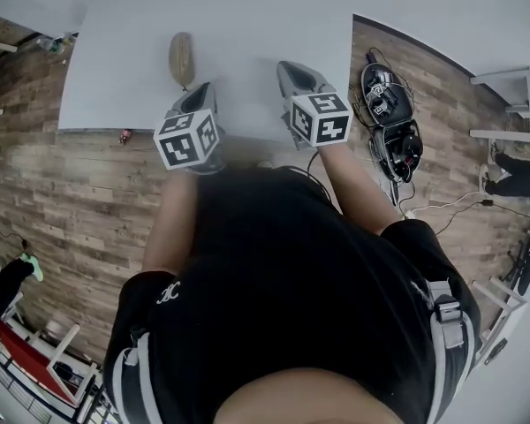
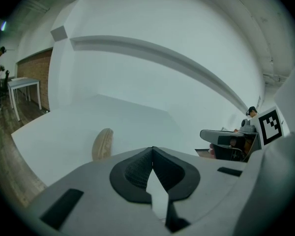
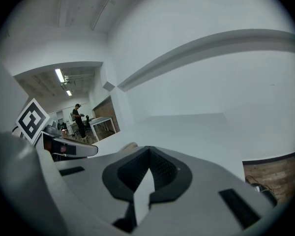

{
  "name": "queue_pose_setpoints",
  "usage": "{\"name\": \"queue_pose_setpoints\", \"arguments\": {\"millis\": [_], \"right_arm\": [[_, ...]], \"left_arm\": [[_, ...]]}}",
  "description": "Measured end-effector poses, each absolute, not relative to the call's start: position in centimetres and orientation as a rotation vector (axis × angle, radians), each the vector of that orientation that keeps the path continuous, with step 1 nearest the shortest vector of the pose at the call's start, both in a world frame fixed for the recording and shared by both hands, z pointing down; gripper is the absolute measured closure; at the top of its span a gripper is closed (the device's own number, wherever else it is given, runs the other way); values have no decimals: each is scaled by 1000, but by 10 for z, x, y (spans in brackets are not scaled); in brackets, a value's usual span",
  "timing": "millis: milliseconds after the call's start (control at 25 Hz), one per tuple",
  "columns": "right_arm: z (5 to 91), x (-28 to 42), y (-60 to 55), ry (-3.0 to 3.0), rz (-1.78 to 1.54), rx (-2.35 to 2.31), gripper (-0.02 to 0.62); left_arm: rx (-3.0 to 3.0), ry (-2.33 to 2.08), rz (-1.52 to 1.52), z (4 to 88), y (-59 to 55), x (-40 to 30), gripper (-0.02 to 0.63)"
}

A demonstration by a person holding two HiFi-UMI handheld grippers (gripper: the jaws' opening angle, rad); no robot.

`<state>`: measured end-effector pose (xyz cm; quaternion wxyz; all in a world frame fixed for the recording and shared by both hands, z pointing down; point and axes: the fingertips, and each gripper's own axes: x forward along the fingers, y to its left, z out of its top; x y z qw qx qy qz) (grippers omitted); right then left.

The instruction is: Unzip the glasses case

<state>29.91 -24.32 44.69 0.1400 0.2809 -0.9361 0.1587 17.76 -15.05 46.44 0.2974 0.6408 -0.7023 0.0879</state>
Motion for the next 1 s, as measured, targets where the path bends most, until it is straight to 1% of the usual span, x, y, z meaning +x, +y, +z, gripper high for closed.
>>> {"name": "queue_pose_setpoints", "arguments": {"millis": [360,1000], "right_arm": [[454,321,-227,-2702,452,788,583],[452,333,-211,-2720,413,820,584]], "left_arm": [[1702,-1851,227,473,-134,205,602],[1718,-1868,253,473,-120,212,601]]}}
